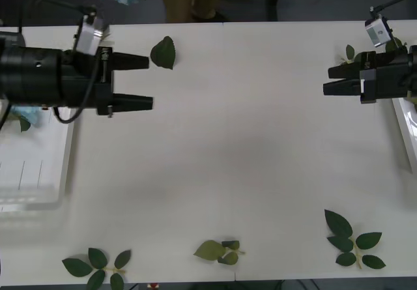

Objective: Place the red flowers into the right box and the blue flowers into the left box. If a person shows an open palm, hand one flower to the person first, then continue sorting.

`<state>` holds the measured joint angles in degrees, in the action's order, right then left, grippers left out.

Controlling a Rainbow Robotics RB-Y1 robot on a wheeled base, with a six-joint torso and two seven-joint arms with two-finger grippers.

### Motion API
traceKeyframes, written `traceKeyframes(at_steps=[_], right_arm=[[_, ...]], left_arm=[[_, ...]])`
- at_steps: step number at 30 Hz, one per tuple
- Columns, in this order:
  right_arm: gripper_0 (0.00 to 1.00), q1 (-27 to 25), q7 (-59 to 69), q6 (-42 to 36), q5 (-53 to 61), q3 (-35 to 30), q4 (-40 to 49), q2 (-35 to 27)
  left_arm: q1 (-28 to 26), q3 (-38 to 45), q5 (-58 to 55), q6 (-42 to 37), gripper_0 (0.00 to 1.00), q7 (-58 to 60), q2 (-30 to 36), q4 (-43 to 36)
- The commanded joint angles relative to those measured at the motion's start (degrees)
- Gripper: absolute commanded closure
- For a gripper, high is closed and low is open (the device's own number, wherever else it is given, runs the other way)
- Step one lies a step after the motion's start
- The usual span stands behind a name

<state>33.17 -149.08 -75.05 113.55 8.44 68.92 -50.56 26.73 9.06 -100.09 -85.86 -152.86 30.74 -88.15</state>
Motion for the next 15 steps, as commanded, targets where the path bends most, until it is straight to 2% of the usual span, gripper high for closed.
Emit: traceKeyframes(at_steps=[1, 5, 8, 15], right_arm=[[0.26, -1.27, -5.08, -2.91, 3.52, -0.09, 1.30, 5.82], [0.25, -1.27, -5.43, -4.76, 5.19, 0.61, 2.00, 9.42], [0.26, -1.27, -5.43, -3.09, 7.91, 4.13, 4.11, 10.74], [0.26, -1.27, -5.92, 10.98, 13.36, 18.02, 13.25, 7.75]], left_arm=[[-0.45, 6.32, 7.45, -10.20, 0.00, -2.14, -0.77, 4.83], [-0.45, 7.73, 14.13, -13.63, 0.00, -2.14, -0.77, 5.62], [-0.71, 6.94, 16.59, -13.81, 0.00, -2.14, -0.77, 5.62], [-0.71, 2.10, 16.94, -11.70, 0.00, -2.14, -0.77, 5.62]])
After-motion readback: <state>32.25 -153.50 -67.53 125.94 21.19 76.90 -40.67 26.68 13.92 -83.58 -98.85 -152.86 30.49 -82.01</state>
